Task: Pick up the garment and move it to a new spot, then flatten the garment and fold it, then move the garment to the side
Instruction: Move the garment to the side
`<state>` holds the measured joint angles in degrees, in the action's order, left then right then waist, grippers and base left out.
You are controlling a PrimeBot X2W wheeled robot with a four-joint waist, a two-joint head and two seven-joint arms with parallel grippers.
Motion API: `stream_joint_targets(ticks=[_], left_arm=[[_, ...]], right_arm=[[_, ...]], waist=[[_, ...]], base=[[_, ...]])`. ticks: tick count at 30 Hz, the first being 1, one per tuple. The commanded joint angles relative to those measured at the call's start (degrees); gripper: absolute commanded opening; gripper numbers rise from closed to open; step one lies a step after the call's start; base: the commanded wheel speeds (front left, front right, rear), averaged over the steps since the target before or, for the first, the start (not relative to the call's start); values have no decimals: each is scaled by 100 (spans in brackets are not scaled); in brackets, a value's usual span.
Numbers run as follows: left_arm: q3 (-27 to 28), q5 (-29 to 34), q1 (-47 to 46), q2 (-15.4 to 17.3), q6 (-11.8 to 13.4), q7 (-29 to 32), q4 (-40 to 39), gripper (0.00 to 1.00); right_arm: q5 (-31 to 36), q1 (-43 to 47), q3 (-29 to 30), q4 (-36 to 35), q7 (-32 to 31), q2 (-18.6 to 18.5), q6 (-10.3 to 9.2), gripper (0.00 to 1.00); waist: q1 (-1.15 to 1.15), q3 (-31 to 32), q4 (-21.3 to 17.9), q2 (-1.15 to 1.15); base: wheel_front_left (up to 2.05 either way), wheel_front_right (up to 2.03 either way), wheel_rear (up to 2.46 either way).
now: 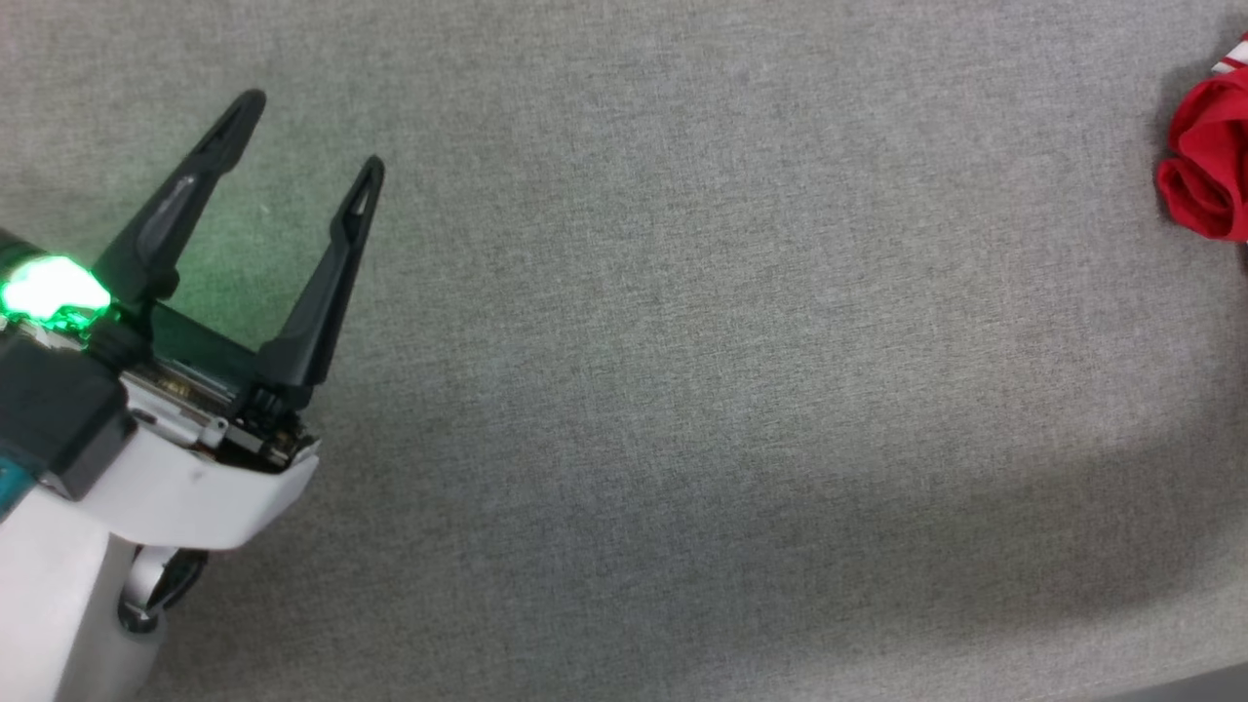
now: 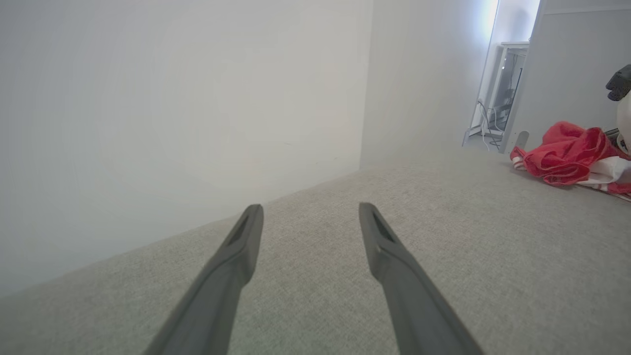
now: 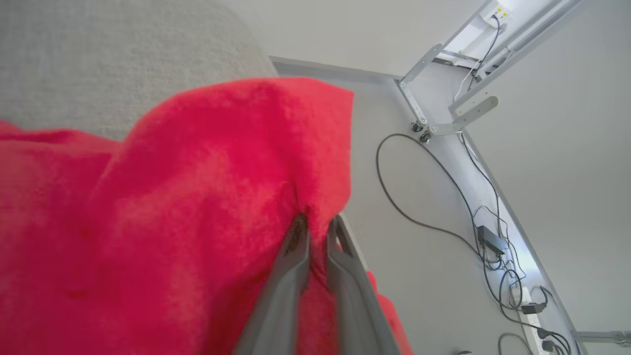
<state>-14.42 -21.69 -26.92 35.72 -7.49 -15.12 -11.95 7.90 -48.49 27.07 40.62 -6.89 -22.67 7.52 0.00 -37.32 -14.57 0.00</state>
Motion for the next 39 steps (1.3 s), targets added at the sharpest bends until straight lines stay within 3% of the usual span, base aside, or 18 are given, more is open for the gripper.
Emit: stream_joint_targets(ticks=[1, 7, 9, 10, 17, 23, 32, 39], left_arm=[[20, -1, 9, 19, 3, 6, -19, 100], [91, 27, -7, -37, 3, 6, 2, 100], [85, -4, 13, -93, 3, 6, 30, 100], [83, -43, 39, -120, 3, 6, 62, 100], [147, -88, 231, -488, 3, 5, 407, 100], [286, -72, 511, -894, 3, 5, 842, 100], [566, -19, 1121, -1354, 3, 5, 1403, 100], [856, 94, 1458, -1572, 3, 6, 1707, 100]], right_arm=[[81, -67, 22, 54, 41, 43, -7, 0], [327, -267, 319, 433, 307, 145, -7, 0], [383, -278, 381, 536, 443, 121, -7, 57], [388, -286, 393, 588, 521, 110, -7, 100], [101, -180, 77, 863, 902, -112, -7, 100], [-432, -18, -670, 897, 940, -185, -7, 100], [-1279, 567, -2173, 486, 859, 239, -7, 100], [-1812, 1220, -2769, -179, 862, 640, -7, 100]], waist=[[0, -11, 2, 0], [0, 26, 42, 0], [0, 89, 72, 0], [0, 134, 87, 0], [0, 668, 272, 0], [0, 1236, 572, 0], [0, 2029, 1031, 0], [0, 2502, 1245, 0]], base=[[0, 0, 0], [0, 0, 0], [0, 0, 0], [0, 0, 0], [0, 0, 0], [0, 0, 0], [0, 0, 0], [0, 0, 0]])
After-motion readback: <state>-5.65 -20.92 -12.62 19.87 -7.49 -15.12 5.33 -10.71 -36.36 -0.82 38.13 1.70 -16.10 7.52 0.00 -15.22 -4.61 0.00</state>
